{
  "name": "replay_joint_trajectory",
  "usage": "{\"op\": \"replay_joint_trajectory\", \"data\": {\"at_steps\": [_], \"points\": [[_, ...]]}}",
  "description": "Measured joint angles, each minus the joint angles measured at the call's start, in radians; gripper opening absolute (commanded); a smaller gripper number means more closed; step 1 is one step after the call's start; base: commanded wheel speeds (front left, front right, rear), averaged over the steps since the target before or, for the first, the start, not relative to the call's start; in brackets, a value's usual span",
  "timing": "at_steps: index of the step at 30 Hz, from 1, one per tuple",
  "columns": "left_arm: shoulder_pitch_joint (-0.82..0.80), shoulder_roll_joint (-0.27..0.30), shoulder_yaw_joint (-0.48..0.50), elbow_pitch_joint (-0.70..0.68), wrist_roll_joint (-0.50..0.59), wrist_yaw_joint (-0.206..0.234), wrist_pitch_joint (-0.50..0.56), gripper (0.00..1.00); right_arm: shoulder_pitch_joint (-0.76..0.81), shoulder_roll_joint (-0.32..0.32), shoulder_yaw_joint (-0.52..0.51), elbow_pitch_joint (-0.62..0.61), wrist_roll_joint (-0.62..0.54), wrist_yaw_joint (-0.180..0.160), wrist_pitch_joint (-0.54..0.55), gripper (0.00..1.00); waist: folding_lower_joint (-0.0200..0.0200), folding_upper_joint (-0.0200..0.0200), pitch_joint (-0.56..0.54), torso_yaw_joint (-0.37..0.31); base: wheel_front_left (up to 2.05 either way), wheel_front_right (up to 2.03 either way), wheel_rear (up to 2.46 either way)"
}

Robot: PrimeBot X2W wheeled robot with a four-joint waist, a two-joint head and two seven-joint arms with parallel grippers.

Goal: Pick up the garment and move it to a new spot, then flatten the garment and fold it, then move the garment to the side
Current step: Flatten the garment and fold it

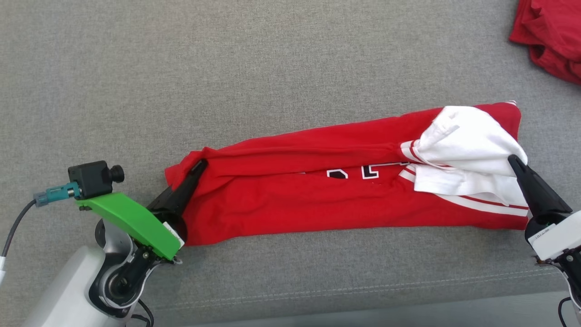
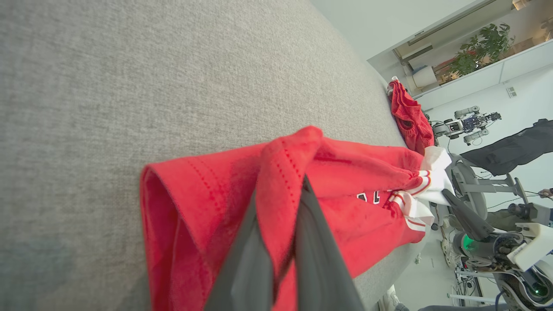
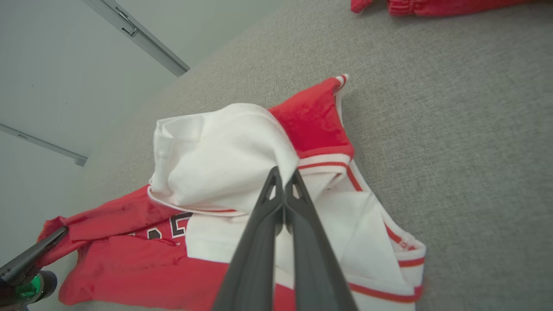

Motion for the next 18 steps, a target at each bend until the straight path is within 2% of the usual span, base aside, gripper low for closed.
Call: {"op": "replay_joint_trajectory", "data": {"at_steps": [18], "points": [[0.019,0.016,0.001,-0.018,-0.009,0.0,0.0,0.0,0.042,-0.016,-0.014,-0.049,0.011,-0.01,0.019,0.0,0.0,0.0,0.008,-0.002,0.0,0.0,0.0]]}}
